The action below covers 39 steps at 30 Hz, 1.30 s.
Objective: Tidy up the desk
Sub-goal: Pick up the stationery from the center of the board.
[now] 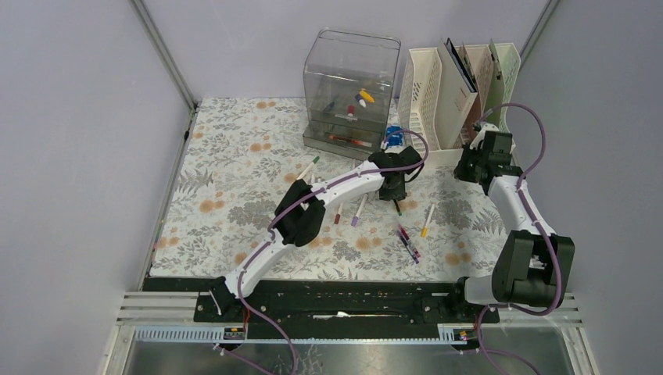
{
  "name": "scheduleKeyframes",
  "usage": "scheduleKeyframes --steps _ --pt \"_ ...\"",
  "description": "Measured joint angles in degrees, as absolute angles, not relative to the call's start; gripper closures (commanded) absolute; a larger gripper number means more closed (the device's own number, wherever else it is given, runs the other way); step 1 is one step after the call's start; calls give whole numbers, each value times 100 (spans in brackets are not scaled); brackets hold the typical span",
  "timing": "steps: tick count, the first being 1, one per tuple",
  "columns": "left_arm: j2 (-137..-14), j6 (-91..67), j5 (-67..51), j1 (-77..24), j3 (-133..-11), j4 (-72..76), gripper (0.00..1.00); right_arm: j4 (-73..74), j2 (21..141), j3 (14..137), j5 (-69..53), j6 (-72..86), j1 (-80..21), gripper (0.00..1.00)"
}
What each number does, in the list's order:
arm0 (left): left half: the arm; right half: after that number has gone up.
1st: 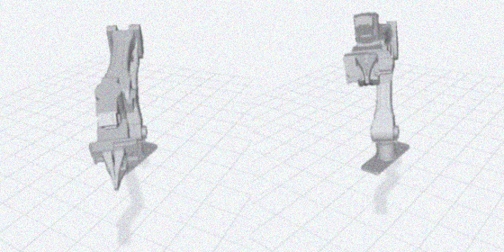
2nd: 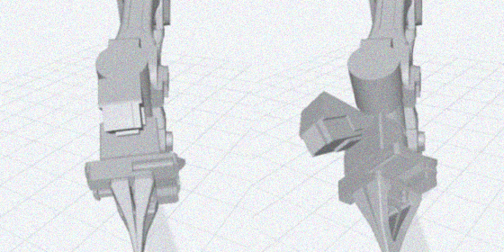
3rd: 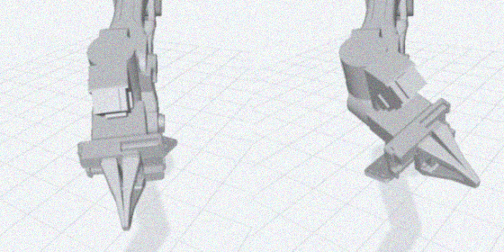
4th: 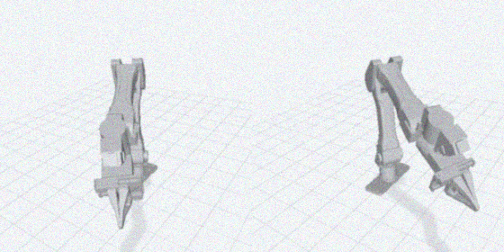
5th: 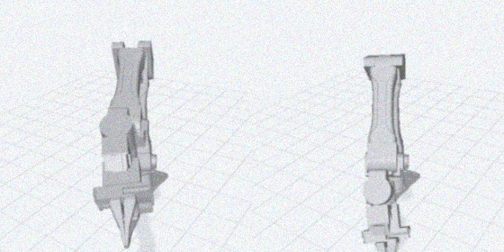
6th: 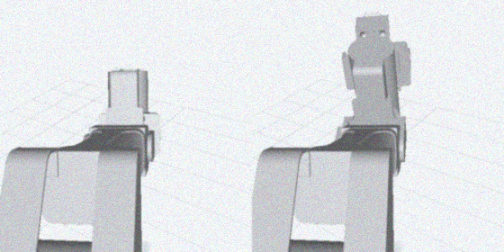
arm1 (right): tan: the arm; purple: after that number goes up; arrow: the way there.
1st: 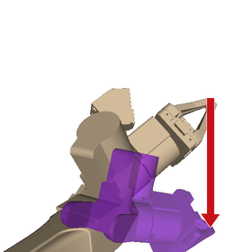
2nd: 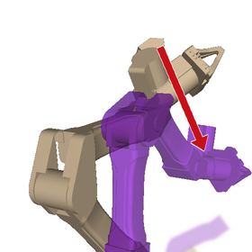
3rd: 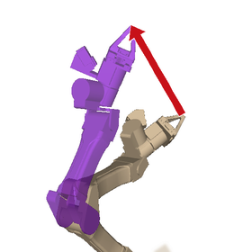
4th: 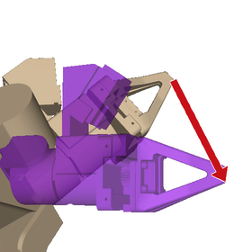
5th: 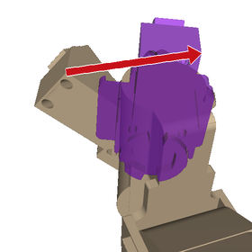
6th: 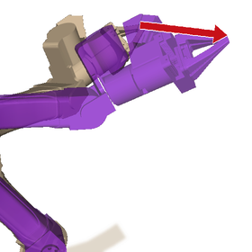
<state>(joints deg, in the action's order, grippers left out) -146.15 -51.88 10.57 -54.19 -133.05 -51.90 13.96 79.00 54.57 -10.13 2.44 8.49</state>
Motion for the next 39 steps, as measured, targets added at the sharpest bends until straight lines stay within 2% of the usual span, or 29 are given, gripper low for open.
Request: scheduleKeyframes --steps 5,12,21,26,39 --pt "-14623 -4845 1337 -5468 -13281 -5332 77 1398 7887 5446 -1013 242 869 100" --pt "-14403 -4311 1734 -5507 -12873 -5306 80 1398 7887 5408 -1013 244 869 100" --pt "-13515 -3588 1765 -5485 -11271 -4646 86 1406 7894 5398 -1013 242 869 100" --pt "-13133 -3271 1732 -5498 -10600 -4307 100 1406 7942 5398 -1013 244 869 100" --pt "-12169 -3072 1627 -5575 -9067 -3500 100 1409 8001 5376 -1013 244 869 100"
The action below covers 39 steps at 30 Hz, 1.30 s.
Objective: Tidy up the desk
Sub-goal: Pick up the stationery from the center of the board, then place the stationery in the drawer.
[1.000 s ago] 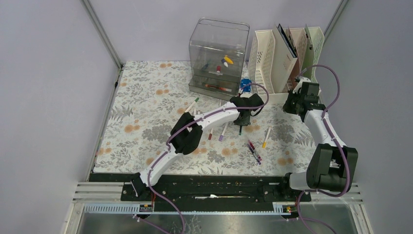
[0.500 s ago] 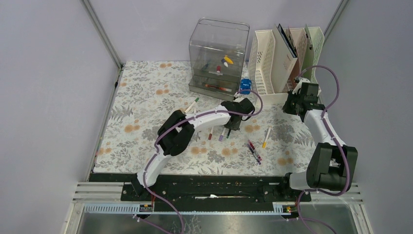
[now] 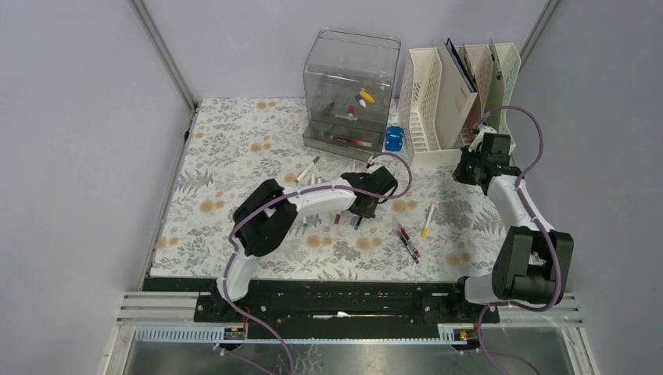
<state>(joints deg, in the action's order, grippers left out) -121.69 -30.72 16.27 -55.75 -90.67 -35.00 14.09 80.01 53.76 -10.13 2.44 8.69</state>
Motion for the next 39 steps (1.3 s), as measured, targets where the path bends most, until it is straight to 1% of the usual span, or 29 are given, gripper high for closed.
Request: scheduleKeyframes --steps 7,11,14,19,23,26,31,39 --pt "-11434 -3336 1376 -5468 -8372 -2875 100 1411 8079 5374 -1013 242 869 100" --pt "-11006 -3597 1179 -5242 -8119 -2427 100 1406 8099 5374 -1013 242 869 100" --pt "-10586 -3940 923 -4934 -7693 -1907 100 1409 8136 5374 -1013 242 869 100" --pt "-9756 -4917 266 -4121 -6681 -840 100 1409 8165 5374 -1013 242 869 100" --pt "-9419 -5883 5 -3494 -6302 -47 100 1409 8173 5374 -1013 242 869 100" --pt "-9378 -6630 23 -3256 -6252 408 100 1406 8187 5374 -1013 242 869 100" --pt "-9474 -7686 148 -3157 -6276 982 100 1411 8204 5374 -1013 242 869 100" --pt "-10300 -8912 484 -3068 -6543 1389 100 1409 8204 5374 -1007 244 729 100"
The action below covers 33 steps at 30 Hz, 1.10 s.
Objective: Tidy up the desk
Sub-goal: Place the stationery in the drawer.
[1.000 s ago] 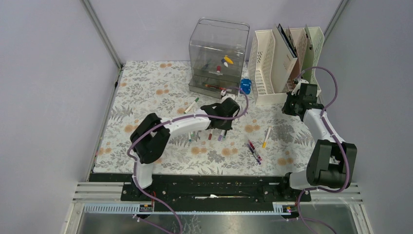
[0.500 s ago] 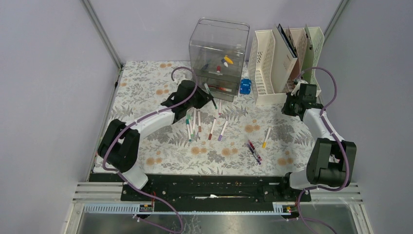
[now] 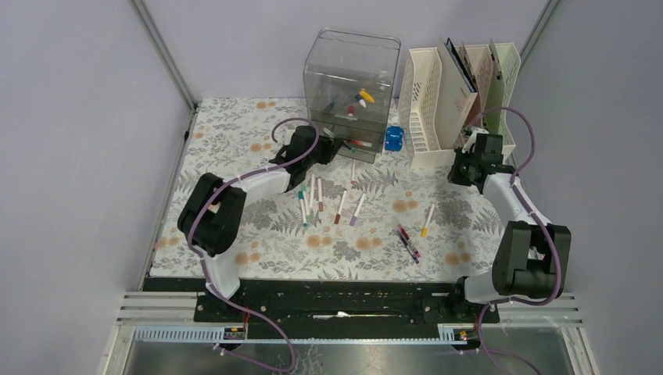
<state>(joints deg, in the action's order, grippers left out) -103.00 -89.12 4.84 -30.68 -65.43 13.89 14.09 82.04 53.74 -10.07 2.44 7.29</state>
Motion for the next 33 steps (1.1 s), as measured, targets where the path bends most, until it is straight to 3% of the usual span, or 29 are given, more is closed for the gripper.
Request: scheduleKeyframes --steps 9,21,33 --pt "-11109 -9682 738 -2928 -7035 1514 99 1406 8200 5376 -1013 242 -121 100" --pt "-11644 -9911 729 -2880 -7579 1767 55 1409 8180 5376 -1015 242 -458 100" --pt "-11491 -9063 340 -2856 -7649 1879 49 1411 8167 5384 -1015 242 -458 100"
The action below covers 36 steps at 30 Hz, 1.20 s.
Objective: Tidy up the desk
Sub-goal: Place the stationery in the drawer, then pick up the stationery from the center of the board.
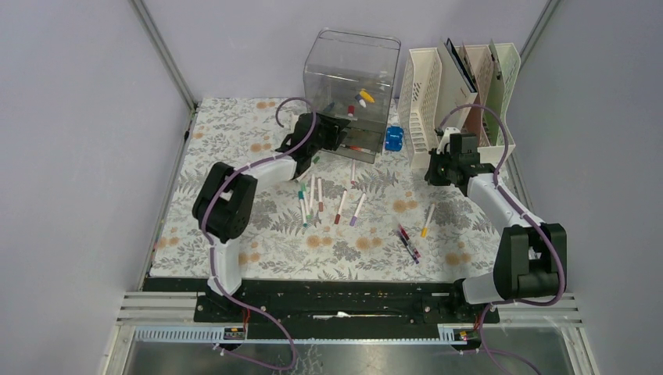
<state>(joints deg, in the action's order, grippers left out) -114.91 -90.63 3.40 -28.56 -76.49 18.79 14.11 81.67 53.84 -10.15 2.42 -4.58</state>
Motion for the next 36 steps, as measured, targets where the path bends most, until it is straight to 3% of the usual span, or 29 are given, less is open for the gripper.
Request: scheduleKeyframes --steps 5,10,15,22,27,31,36 --pt "-10381 -7723 -161 -2869 -7227 1531 38 1433 7983 5384 -1017 242 -458 100" --pt "-8659 -6047 82 -3157 -6604 880 28 1435 7660 5384 -1015 242 -458 100" --pt "-7216 -4668 908 -3854 -5706 458 2 1437 7518 5384 -1017 242 -458 100" --pt "-4707 -4213 2130 -3763 -3463 226 1 1463 7435 5382 -1015 242 -362 100" --pt "-3076 -4781 2261 -3511 -2322 360 1 1457 7203 5382 -1017 242 -64 100" --pt "-3175 -5457 1723 -3505 -2231 390 1 1450 7146 5382 -1015 242 167 100" --pt "-5199 -6031 650 -3833 -2928 336 1 1452 7146 5363 -1015 242 320 100"
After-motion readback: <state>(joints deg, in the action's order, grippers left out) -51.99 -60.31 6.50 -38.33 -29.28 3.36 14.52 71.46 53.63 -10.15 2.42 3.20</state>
